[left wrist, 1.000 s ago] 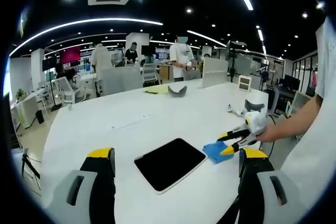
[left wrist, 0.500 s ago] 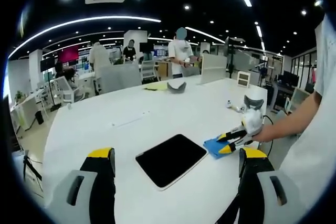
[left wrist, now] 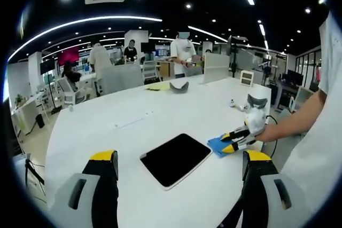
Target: Wipe the mirror surface with the cleaning cloth until all visible marks leave the cleaned area.
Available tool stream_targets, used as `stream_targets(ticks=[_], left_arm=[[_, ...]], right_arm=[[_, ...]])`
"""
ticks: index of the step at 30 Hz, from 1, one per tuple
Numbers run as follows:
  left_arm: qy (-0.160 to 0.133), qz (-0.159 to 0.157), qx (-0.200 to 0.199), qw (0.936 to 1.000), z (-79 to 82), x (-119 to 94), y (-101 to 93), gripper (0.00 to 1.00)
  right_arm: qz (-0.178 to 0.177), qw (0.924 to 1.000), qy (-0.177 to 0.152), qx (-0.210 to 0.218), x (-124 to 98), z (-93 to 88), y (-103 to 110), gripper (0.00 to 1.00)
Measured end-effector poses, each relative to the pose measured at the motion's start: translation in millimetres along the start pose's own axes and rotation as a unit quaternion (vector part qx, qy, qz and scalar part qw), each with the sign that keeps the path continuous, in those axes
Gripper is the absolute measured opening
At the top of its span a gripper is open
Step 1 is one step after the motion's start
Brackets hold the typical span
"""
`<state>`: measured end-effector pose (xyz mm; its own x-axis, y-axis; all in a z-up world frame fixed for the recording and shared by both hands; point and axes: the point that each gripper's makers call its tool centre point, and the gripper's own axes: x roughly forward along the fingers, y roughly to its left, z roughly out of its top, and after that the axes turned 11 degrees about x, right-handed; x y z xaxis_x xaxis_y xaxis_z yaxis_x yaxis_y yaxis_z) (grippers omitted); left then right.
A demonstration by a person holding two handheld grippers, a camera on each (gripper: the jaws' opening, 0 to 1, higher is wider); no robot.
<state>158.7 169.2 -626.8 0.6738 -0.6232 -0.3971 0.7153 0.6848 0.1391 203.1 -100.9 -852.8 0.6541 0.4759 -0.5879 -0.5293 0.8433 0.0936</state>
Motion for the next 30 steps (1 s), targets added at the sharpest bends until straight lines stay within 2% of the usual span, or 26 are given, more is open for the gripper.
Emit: stream_targets(ticks=[2,8,18,22,27,30], left_arm=[[0.000,-0.001,-0.001,1.0000,-0.8,0,-0.7,0.98],[0.001,0.002,-0.004,1.0000,-5.8,-6,0.6,0.97],[-0.005,0.012,-0.006,0.9999,-4.4,-13,6.6,0.97],[-0.007,0.013,-0.007,0.9999,-4.4,-14,6.6,0.97],[-0.008,0.011,-0.007,0.9999,-5.7,-15,4.3,0.97],[-0.010,0.013,-0.010,0.9998,-7.8,-18,4.1,0.97]], right_arm=[[0.004,0.9999,-0.007,0.011,1,1.0,-1,0.31],[0.005,0.9998,-0.016,0.011,0,1.3,0,0.31],[-0.002,0.9998,-0.009,0.017,-1,0.9,0,0.29],[-0.015,0.9996,-0.007,0.023,-3,-0.6,-4,0.14],[-0.019,0.9995,-0.007,0.025,-4,-0.9,-5,0.12],[-0.029,0.9991,-0.007,0.030,-4,-1.2,-5,0.07]])
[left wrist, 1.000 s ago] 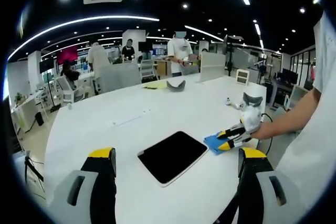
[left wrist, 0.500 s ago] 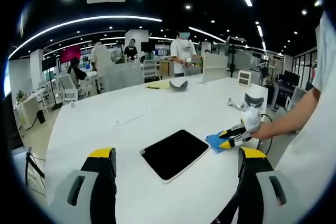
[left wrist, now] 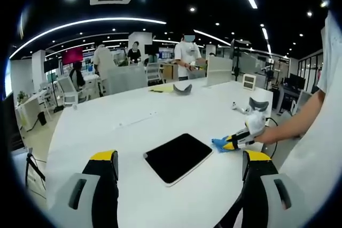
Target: Wipe the mirror surface with the cleaning cloth until all visible marks leave the cleaned area.
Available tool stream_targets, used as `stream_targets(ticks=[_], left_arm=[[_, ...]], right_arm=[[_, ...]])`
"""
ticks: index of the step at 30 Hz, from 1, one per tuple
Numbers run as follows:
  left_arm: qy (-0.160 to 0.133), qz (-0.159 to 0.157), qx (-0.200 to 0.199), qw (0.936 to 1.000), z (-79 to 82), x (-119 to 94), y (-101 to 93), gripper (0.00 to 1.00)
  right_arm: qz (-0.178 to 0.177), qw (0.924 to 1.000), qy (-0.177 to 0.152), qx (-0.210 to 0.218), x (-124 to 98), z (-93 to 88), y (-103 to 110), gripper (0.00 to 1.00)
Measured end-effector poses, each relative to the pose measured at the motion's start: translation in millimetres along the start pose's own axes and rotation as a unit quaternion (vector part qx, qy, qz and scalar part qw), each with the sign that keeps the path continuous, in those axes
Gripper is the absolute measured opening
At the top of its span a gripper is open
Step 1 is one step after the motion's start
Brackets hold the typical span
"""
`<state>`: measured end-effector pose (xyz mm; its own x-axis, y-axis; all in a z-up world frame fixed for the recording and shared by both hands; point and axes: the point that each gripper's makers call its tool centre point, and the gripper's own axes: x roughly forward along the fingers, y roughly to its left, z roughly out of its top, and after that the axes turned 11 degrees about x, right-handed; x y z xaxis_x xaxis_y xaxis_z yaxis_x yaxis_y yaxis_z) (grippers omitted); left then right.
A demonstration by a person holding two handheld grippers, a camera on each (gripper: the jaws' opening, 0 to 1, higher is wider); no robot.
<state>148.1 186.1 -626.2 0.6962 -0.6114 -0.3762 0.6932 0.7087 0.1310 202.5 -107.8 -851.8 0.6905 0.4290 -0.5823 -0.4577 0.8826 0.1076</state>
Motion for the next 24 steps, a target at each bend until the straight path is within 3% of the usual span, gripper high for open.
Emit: stream_targets(ticks=[24], left_arm=[[0.000,0.021,-0.007,0.9997,-6.5,-17,4.3,0.98]], right_arm=[[-0.004,0.9995,0.007,0.030,1,-0.4,-1,0.03]])
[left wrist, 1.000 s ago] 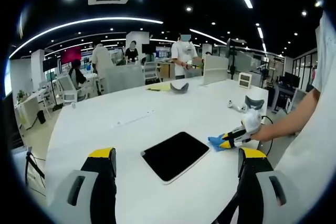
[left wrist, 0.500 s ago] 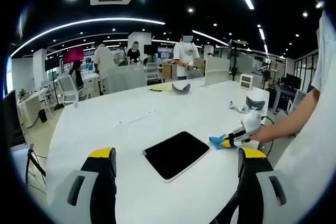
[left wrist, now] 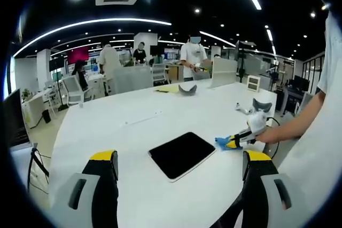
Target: Wipe the mirror surface with the cleaning cloth until all visible marks leave the cleaned area.
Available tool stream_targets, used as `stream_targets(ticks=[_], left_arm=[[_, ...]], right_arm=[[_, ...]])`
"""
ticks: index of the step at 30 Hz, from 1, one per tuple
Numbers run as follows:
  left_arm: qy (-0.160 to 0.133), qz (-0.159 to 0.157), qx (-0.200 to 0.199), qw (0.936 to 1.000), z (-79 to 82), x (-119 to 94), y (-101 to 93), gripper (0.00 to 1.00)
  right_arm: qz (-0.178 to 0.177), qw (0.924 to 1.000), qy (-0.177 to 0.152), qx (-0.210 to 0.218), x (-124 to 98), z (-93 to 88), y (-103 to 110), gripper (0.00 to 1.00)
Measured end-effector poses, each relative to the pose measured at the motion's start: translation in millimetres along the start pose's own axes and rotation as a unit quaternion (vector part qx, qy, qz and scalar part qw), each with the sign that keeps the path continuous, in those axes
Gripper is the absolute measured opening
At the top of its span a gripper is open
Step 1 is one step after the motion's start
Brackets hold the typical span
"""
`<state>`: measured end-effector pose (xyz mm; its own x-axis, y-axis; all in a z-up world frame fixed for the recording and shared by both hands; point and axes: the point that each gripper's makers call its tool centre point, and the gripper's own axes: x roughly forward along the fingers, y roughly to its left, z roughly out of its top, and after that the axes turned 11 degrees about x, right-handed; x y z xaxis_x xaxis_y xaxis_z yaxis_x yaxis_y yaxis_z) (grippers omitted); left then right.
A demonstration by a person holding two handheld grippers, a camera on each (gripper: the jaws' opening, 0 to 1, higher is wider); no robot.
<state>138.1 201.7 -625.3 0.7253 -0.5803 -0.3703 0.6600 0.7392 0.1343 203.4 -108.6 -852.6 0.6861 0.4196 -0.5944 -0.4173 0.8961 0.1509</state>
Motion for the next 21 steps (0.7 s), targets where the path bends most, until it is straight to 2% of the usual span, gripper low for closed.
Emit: stream_targets(ticks=[10,21], left_arm=[[-0.005,0.001,-0.003,1.0000,2.9,1,-5.5,0.98],[-0.001,-0.002,-0.003,1.0000,1.4,4,-10.1,0.97]], right_arm=[[0.002,1.0000,0.006,0.007,0,0.7,1,0.03],[0.009,0.9999,0.002,0.012,-3,10.1,10,0.03]])
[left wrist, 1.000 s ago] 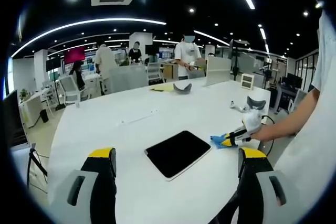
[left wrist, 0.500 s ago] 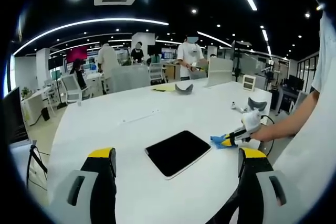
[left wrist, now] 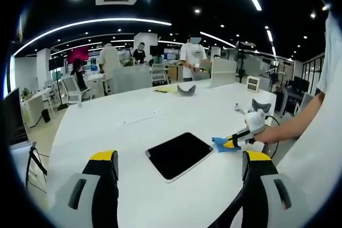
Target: Wipe the mirror surface with the cleaning cloth until all visible marks leave the cleaned area.
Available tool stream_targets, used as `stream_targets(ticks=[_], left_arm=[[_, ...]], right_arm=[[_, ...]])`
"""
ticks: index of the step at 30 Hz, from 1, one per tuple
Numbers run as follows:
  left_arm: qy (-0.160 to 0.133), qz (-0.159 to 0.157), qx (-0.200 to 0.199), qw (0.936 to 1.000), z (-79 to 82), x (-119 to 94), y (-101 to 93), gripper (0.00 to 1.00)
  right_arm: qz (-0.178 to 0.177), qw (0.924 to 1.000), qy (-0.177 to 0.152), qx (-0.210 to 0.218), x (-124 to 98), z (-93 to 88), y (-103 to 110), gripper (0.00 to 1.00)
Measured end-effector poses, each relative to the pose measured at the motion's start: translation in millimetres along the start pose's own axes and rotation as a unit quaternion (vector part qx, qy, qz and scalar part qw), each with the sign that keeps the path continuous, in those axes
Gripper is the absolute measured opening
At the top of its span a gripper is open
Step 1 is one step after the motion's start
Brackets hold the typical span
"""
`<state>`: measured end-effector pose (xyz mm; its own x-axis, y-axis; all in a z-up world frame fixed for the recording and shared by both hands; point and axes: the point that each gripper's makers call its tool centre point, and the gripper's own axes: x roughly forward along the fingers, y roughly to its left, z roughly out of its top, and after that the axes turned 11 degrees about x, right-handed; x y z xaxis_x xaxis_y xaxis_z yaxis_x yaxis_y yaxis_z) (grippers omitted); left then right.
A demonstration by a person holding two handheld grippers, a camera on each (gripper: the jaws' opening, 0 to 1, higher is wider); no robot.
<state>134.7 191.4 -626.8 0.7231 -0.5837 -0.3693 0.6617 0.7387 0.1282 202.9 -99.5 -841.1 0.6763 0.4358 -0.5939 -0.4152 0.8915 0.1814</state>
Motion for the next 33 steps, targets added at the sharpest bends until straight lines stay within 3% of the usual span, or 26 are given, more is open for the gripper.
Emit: stream_targets(ticks=[12,17,23,33], left_arm=[[0.008,-0.003,0.002,1.0000,-1.1,1,-4.9,0.97],[0.008,-0.003,0.003,1.0000,0.5,3,-6.3,0.97],[0.008,-0.002,0.004,1.0000,1.5,4,-5.7,0.97],[0.007,-0.003,0.003,1.0000,1.1,6,-5.4,0.97]], right_arm=[[0.012,0.9991,-0.039,-0.012,-8,38.8,8,0.03],[0.019,0.9987,-0.041,-0.023,-6,44.9,12,0.03],[0.022,0.9986,-0.048,-0.004,-6,50.2,12,0.03],[0.032,0.9974,-0.064,-0.007,-2,75.3,20,0.03]])
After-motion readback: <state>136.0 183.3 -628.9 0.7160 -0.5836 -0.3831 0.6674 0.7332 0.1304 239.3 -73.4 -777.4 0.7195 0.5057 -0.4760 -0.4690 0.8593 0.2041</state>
